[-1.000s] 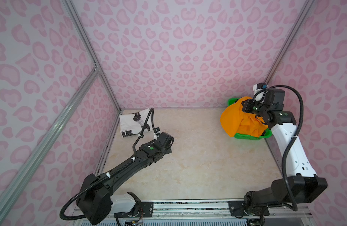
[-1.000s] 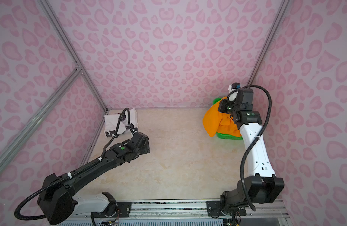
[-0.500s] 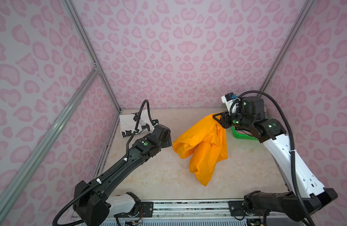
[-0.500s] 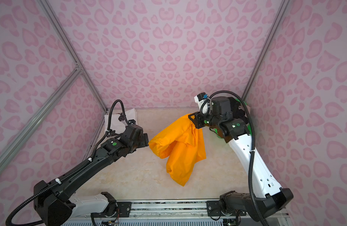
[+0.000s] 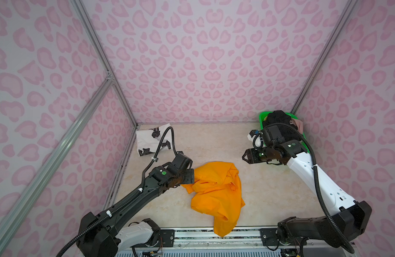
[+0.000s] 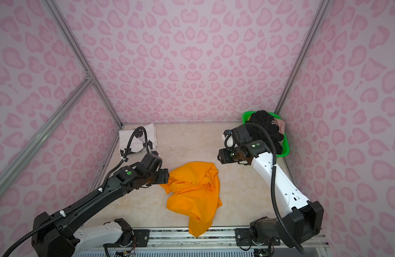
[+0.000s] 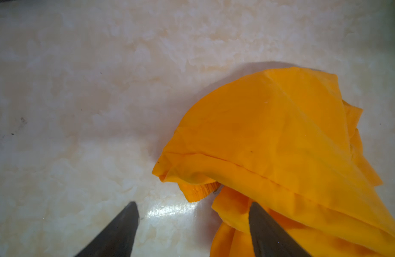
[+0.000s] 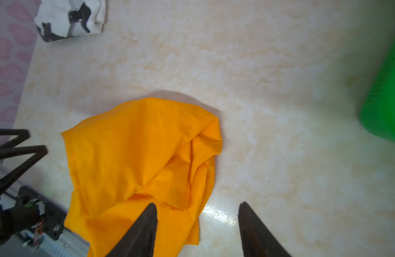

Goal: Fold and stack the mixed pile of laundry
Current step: 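Drop the orange garment onto the table center with the right gripper, then grasp the orange garment with both grippers at its middle, then lift the orange garment with both grippers and shake it out away from the robot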

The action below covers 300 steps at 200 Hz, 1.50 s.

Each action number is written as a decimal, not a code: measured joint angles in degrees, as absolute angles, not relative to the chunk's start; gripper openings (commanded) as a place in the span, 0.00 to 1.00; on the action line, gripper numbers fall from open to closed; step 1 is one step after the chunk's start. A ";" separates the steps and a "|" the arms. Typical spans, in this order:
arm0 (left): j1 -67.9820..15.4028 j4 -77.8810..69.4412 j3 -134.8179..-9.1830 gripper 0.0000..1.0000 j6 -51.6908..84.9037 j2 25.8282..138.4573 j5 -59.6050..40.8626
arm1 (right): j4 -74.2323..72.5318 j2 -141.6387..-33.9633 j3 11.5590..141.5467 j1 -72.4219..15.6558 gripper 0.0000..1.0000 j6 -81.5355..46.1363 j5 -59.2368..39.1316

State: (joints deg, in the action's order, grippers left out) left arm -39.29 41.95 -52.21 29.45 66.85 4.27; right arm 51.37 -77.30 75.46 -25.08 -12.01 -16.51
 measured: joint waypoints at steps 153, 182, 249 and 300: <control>-40.25 22.57 -44.86 0.57 33.21 80.55 -14.02 | 34.46 -91.61 48.82 -32.77 0.45 -22.96 -25.04; -40.25 22.81 -50.83 0.24 34.41 84.25 -15.07 | 32.82 -94.17 52.56 -32.60 0.10 -22.87 -24.14; -34.17 33.58 -76.09 0.03 34.24 82.61 -10.76 | 43.90 -90.63 76.05 -29.06 0.00 -11.60 -9.04; -20.27 41.91 -89.65 0.02 34.33 78.76 -12.71 | 50.85 -88.68 94.45 -27.88 0.00 -1.67 1.67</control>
